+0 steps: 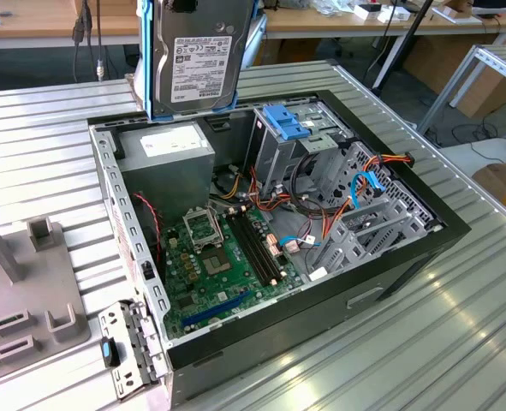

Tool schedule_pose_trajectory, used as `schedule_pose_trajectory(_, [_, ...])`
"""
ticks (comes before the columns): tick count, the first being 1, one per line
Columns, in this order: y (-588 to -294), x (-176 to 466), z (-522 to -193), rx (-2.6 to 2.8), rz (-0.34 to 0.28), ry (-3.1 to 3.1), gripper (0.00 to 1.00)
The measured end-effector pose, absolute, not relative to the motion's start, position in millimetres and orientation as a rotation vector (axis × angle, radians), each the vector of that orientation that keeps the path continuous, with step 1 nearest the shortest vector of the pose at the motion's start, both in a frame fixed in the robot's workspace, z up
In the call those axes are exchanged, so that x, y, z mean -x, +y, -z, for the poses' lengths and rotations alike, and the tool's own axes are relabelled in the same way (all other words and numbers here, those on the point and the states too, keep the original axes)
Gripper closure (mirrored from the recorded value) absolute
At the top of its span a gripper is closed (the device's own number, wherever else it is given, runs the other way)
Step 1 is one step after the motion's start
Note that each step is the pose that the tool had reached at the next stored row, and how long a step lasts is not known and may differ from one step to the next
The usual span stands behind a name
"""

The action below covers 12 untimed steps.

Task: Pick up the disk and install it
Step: 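Pick up the disk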

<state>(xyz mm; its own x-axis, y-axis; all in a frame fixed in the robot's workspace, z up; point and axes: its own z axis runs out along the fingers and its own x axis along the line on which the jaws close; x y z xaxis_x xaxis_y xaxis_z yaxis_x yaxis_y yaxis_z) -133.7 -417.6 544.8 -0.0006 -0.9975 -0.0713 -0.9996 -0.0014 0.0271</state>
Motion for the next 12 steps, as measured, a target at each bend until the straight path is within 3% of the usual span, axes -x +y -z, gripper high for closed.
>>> schedule_pose_trajectory(6, [-421,134,-545,2.198,-0.108,2.198,0.64])
schedule_pose_trajectory(12, [-445,134,-545,2.198,-0.108,2.198,0.64])
